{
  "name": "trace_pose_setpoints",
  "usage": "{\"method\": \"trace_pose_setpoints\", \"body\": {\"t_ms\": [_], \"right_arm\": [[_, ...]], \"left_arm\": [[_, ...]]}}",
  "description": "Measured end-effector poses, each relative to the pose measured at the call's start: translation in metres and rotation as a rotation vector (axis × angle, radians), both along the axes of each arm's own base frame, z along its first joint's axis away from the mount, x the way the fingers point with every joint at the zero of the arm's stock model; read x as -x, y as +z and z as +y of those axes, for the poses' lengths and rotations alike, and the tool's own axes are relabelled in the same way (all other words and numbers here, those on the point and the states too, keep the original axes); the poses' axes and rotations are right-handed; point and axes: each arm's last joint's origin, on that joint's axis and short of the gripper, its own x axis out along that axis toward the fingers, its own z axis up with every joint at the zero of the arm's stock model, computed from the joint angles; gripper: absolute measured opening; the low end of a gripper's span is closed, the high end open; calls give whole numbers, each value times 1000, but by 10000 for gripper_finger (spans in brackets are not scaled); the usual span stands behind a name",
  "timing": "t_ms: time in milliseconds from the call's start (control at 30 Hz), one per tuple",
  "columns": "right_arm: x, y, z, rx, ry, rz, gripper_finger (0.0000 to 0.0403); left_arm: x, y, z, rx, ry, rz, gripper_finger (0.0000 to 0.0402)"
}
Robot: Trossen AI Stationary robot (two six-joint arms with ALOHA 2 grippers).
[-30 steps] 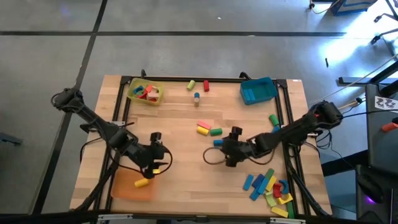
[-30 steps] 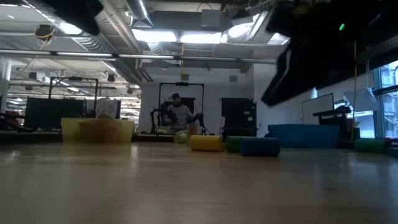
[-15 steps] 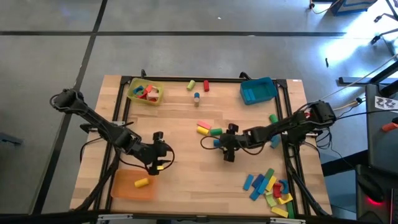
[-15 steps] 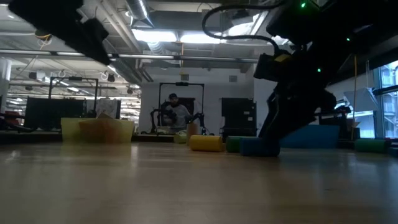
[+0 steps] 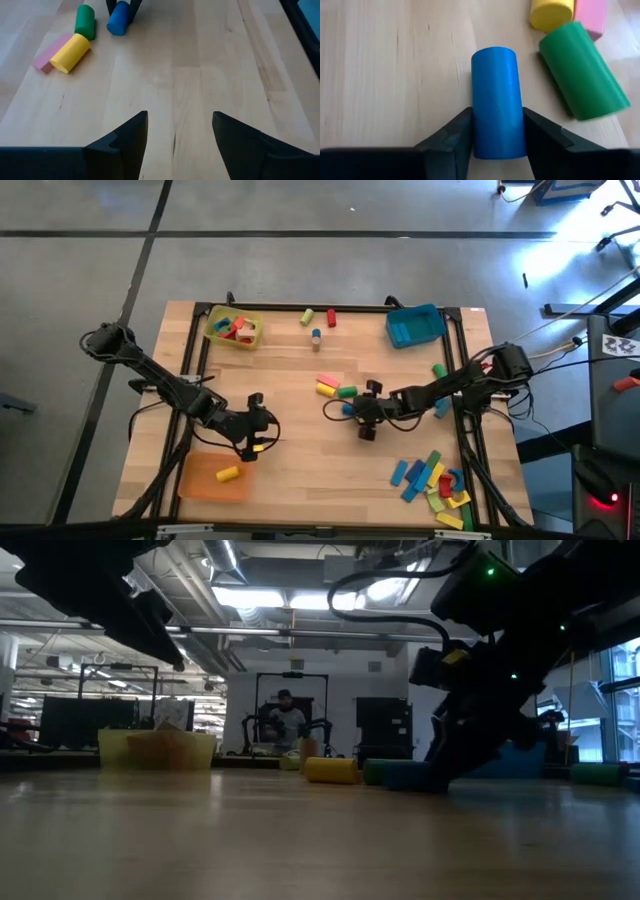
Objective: Sort blocks by size
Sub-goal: Put the blue cylindrical block into the light orange bin
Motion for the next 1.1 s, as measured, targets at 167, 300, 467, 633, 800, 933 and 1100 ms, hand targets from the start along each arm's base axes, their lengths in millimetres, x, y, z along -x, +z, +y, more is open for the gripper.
{"method": "trace_pose_setpoints", "body": {"t_ms": [167,300,467,633,800,933,1100], "right_arm": [[-3,2,0,-5,1,-38,137],[-5,3,5,-15,11,-76,137],[-15,14,19,-37,54,-136,146],[-24,27,34,-44,81,-203,138],[-30,38,45,-45,87,-288,144],[-35,45,47,-82,98,-373,140],[-41,54,49,-109,99,-492,142]], "left_arm": [[-2,2,1,4,2,-19,205],[-6,4,4,9,17,-49,205],[-11,7,9,20,41,-92,205],[-16,11,15,26,62,-129,206],[-21,13,21,35,58,-150,231],[-23,13,27,32,83,-148,265],[-29,10,28,22,84,-162,281]]}}
